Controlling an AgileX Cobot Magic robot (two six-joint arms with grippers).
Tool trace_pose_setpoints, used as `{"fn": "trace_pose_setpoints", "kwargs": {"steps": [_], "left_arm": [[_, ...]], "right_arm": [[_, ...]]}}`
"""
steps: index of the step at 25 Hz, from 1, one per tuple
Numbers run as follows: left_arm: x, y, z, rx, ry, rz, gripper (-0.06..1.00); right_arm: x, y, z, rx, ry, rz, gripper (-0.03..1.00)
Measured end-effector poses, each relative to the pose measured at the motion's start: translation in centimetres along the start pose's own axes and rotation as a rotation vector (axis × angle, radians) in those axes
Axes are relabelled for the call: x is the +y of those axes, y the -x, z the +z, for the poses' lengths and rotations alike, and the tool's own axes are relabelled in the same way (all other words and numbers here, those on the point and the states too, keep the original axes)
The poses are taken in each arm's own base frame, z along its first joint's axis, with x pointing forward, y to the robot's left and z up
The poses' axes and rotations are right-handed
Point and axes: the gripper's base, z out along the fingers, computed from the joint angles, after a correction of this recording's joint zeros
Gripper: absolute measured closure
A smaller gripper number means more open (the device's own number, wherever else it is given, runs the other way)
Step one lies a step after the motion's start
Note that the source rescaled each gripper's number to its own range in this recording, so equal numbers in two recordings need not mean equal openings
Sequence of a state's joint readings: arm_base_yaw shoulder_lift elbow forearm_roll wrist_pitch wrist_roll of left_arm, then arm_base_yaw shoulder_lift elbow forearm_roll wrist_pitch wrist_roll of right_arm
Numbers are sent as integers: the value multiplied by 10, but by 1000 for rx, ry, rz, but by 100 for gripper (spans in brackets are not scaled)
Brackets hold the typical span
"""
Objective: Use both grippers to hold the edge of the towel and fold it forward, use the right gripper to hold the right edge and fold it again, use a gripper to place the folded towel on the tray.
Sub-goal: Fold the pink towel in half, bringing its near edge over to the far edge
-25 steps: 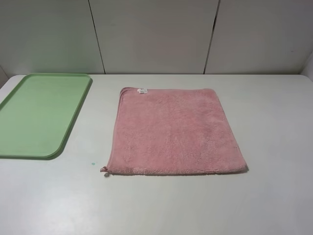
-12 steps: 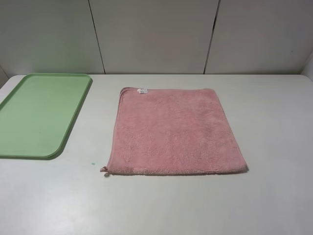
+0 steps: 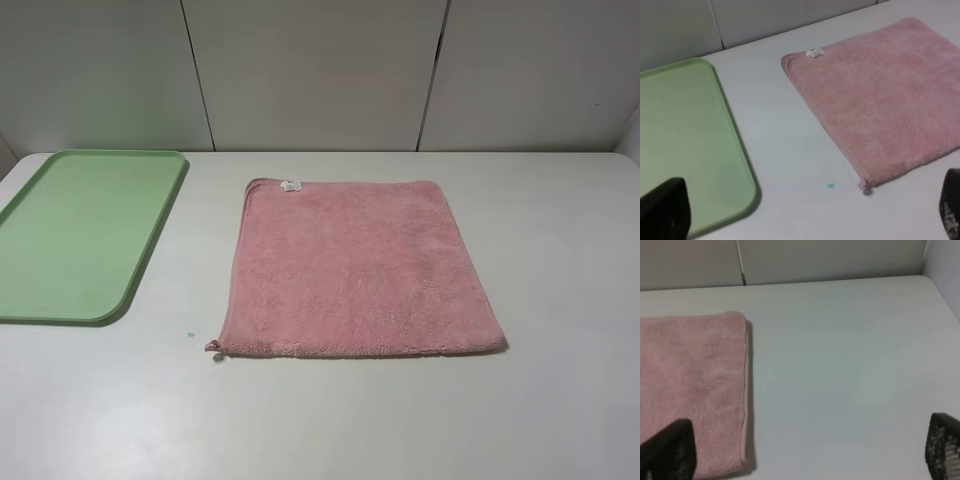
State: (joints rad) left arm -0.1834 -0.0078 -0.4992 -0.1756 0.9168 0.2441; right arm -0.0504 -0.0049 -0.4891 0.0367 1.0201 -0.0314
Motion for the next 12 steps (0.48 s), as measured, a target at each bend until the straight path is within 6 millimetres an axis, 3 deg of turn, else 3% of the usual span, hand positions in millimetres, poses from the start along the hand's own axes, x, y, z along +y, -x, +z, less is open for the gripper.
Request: {"fn": "trace_pose_setpoints", "kwargs": {"steps": [12], "left_arm": [[0, 0, 0, -5, 1, 0, -6]], "right_arm": [[0, 0, 0, 0, 0, 0, -3]]}}
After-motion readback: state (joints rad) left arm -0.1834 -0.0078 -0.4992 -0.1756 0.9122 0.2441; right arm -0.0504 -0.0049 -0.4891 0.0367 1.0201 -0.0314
